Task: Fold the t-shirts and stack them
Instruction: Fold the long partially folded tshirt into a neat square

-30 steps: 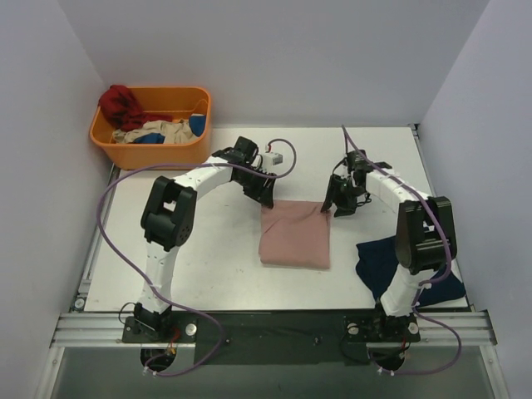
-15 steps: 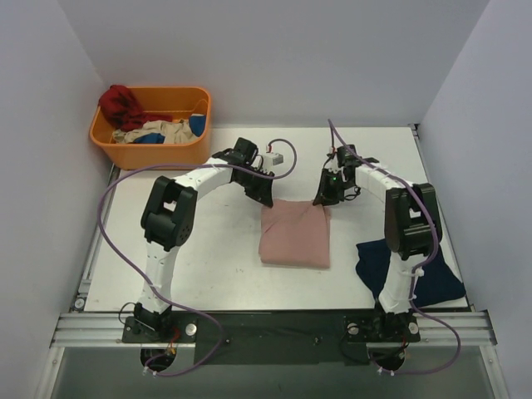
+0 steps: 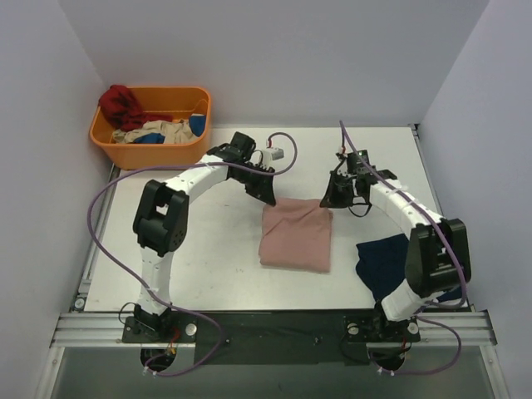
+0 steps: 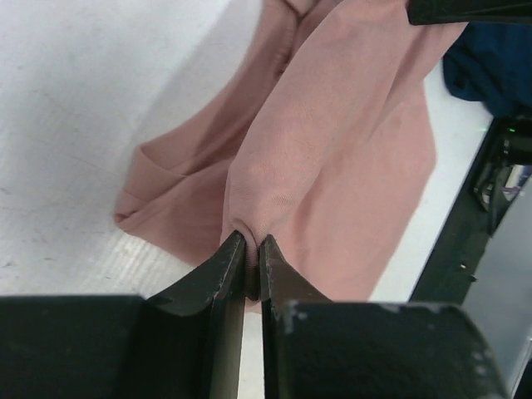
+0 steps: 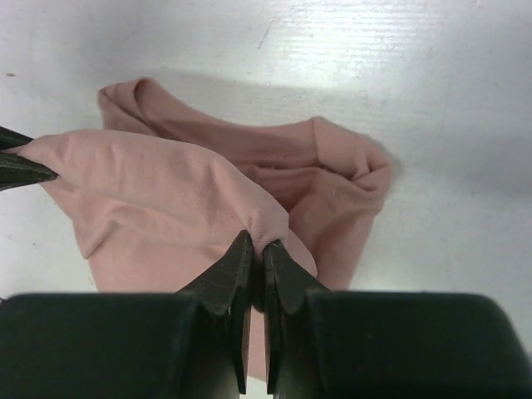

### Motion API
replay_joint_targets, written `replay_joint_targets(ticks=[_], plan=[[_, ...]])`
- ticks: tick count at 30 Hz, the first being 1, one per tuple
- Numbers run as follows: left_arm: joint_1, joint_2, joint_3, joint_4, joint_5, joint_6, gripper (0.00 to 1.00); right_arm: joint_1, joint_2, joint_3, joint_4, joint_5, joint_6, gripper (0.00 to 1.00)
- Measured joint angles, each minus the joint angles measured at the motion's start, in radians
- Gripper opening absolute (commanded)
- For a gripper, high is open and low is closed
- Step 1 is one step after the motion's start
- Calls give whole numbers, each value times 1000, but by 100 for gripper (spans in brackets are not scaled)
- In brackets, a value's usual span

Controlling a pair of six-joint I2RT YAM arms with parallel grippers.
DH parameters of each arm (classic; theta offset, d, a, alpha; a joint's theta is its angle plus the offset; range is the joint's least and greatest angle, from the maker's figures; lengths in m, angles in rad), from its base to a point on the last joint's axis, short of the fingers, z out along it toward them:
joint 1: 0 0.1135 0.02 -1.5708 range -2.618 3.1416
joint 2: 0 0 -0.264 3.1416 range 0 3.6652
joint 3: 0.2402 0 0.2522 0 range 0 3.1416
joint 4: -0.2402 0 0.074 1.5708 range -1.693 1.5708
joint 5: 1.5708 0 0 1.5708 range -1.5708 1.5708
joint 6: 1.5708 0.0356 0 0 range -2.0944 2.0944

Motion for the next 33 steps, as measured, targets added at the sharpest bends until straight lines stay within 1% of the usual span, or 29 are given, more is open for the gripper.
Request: replay_joint_targets(ticks=[3, 5, 10, 13, 17, 19, 21, 22, 23, 24, 25, 26, 28, 31, 33], plan=[[-5, -37, 0, -33, 31, -1, 0, 4, -102, -42, 0, 8, 23, 0], [-12, -58, 0, -48, 52, -6, 0, -2, -137, -57, -5, 10, 42, 0], [-33, -82, 0, -43, 83, -37, 0, -66, -162, -92, -18, 12, 86, 0], [-44, -76, 1, -26, 80, -63, 0, -103, -132, -88, -31, 2, 85, 0], [-43, -22, 30, -16, 51, -79, 0, -114, -8, -30, -30, -12, 77, 0], [-38, 27, 53, -13, 16, -90, 0, -114, 56, 0, -31, -14, 73, 2], [-30, 76, 72, -10, -22, -98, 0, -113, 122, 34, -32, -15, 66, 8], [-25, 101, 80, -9, -42, -99, 0, -113, 154, 51, -31, -14, 65, 18], [-21, 125, 90, -9, -60, -100, 0, -113, 181, 66, -32, -13, 63, 24], [-17, 147, 101, -9, -76, -100, 0, -113, 203, 79, -32, -6, 61, 33], [-15, 167, 112, -10, -89, -99, 0, -113, 219, 88, -31, 9, 60, 36], [-12, 183, 122, -10, -97, -99, 0, -114, 232, 97, -33, 19, 58, 39], [-10, 203, 141, -13, -99, -101, 1, -115, 255, 122, -46, 32, 50, 42], [-10, 206, 154, -10, -112, -101, 4, -115, 270, 154, -60, 40, 37, 44], [-10, 206, 154, -9, -120, -102, 10, -114, 261, 154, -64, 43, 30, 46]])
